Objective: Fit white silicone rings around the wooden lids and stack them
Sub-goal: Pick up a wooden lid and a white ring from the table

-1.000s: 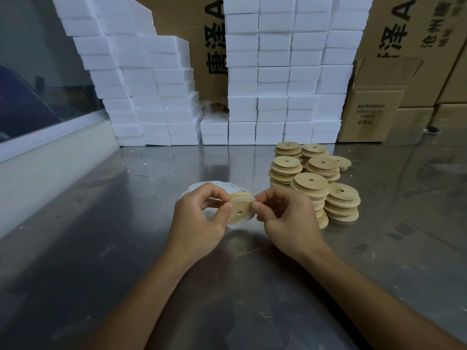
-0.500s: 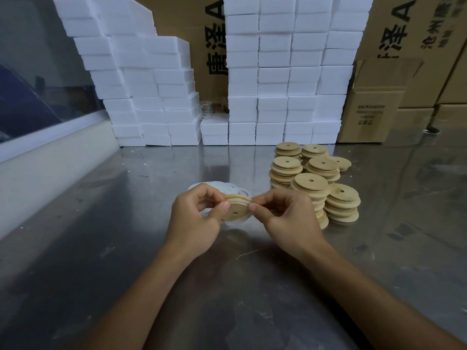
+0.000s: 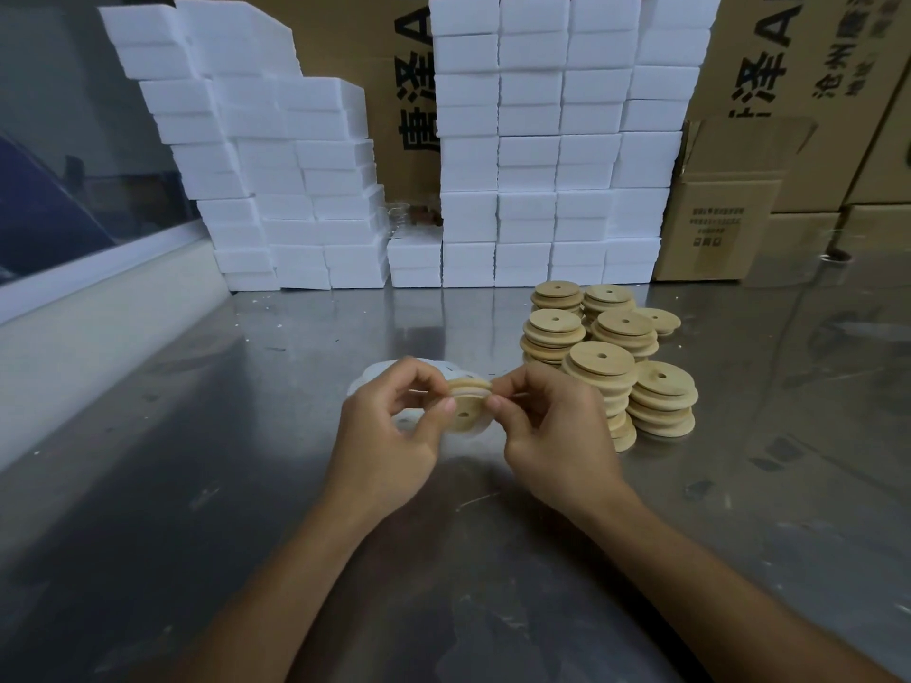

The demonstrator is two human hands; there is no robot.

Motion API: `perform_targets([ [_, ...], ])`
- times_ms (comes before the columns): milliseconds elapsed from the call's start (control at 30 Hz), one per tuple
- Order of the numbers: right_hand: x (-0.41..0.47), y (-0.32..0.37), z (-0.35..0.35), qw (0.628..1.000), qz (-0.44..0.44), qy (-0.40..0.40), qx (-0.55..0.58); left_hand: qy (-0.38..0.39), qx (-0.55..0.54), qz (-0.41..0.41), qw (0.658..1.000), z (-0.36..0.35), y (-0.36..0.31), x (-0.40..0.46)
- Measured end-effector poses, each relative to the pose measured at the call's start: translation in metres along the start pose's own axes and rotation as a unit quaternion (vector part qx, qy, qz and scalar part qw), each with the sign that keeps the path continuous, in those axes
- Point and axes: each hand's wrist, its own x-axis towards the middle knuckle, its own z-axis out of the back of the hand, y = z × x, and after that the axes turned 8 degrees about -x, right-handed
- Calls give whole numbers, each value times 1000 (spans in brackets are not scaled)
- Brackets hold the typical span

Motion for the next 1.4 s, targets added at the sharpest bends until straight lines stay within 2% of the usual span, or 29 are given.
perform_targets([
  [100, 1, 1, 2, 999, 28, -3, -34, -6, 15, -18, 1000, -2, -1, 0],
  [300, 4, 0, 3, 1000, 1, 7, -24, -30, -83, 86, 992, 0, 2, 2],
  [500, 2, 0, -2, 998, -22, 10, 55, -65, -192, 161, 966, -3, -1, 1],
  [700, 3, 2, -3, 984, -85, 22, 157, -78, -267, 224, 934, -5, 1, 1],
  [767, 2, 1, -3, 989, -70, 21, 128, -61, -245, 208, 945, -4, 1, 0],
  [867, -3, 0, -4, 1000, -6, 22, 16, -2, -93, 95, 991, -6, 4, -2],
  [933, -5, 3, -3, 999, 26, 15, -24, 25, -39, 46, 998, -7, 4, -3],
  [1000, -4, 4, -2, 999, 32, 9, -30, 22, -41, 34, 998, -7, 5, -2],
  [1167, 2, 6, 2, 1000, -3, 16, -2, 7, -61, 47, 997, -5, 3, 0],
  [1400, 1, 6, 1, 999, -3, 23, 23, -24, -156, 155, 975, -6, -2, -3],
])
